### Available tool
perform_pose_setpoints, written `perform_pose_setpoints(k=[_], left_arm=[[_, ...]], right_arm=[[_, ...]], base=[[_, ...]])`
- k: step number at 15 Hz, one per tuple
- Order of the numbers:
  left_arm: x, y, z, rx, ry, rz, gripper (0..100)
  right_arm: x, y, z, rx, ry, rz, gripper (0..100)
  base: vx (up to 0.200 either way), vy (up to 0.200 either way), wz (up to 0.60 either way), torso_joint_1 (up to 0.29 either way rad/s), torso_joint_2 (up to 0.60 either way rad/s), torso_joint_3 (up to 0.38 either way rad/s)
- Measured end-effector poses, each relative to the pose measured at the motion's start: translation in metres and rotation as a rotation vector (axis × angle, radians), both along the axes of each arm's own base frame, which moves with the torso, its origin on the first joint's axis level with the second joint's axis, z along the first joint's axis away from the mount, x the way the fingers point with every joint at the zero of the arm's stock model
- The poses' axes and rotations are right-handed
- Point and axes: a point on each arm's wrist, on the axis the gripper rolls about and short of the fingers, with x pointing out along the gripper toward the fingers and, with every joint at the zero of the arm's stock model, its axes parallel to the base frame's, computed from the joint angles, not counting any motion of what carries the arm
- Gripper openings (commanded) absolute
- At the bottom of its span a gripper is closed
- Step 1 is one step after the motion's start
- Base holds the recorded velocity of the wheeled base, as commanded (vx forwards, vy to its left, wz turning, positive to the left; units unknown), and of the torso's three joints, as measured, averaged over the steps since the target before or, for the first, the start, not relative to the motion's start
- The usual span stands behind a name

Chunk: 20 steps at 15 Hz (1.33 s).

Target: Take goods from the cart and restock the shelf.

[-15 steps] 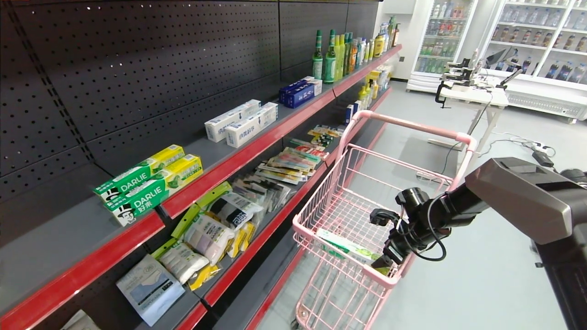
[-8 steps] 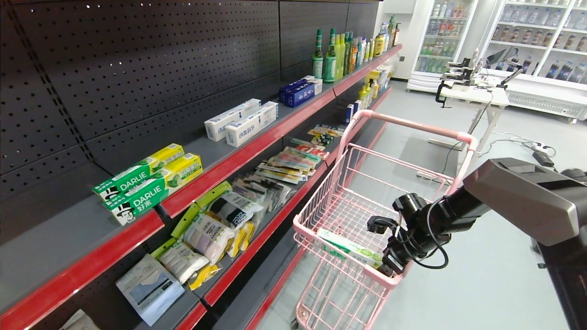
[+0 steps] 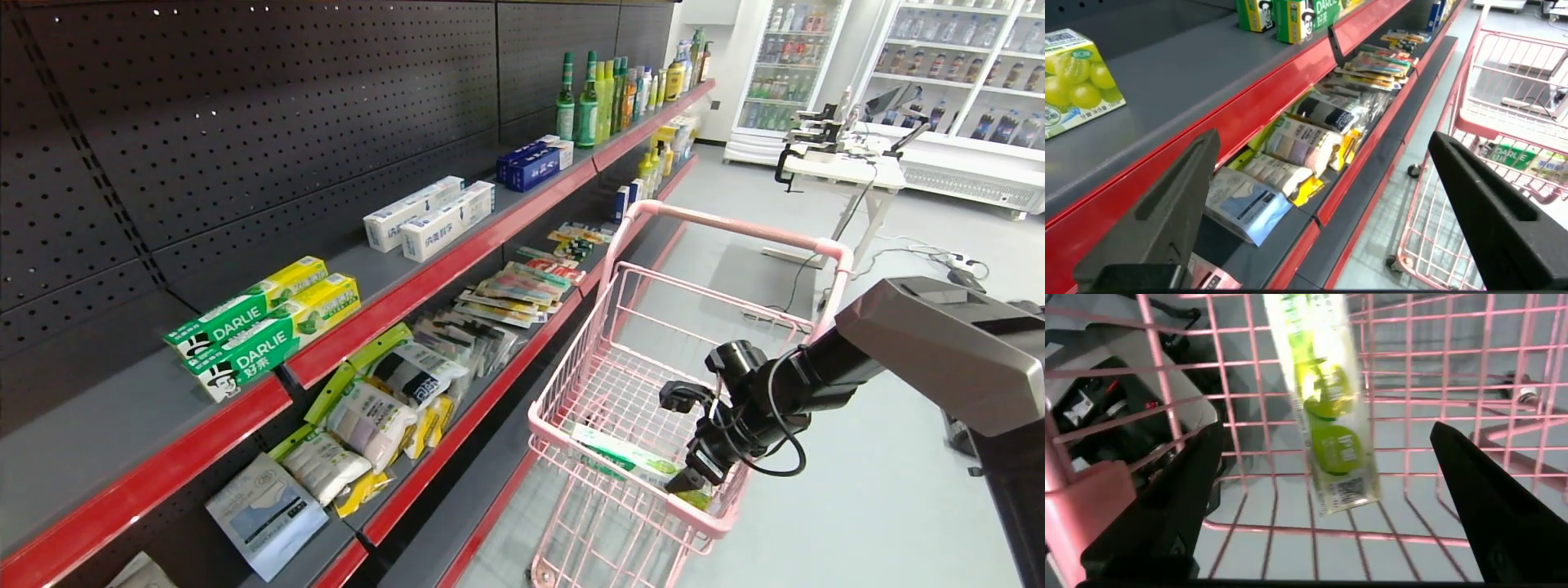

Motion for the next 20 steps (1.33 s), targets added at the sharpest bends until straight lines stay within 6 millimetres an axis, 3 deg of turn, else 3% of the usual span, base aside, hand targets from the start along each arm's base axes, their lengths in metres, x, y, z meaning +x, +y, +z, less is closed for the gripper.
perform_pose_setpoints(k=[5, 11, 20], left_arm=[[0.0, 0.0, 0.0, 0.0, 0.0, 0.0, 100], [0.0, 0.0, 0.0, 0.0, -0.001, 0.0, 100], [0.0, 0.0, 0.0, 0.0, 0.0, 0.0, 100]], right_arm=[[0.021, -0.01, 0.0, -0.003, -0.055, -0.023, 100], [0.022, -0.005, -0.007, -0.016, -0.062, 0.039, 100], [0.02, 0.011, -0.012, -0.012, -0.059, 0.085, 100]], base=[[0.0, 0.0, 0.0, 0.0, 0.0, 0.0], [0.0, 0.0, 0.0, -0.098, 0.25, 0.148], [0.0, 0.0, 0.0, -0.003, 0.01, 0.006]])
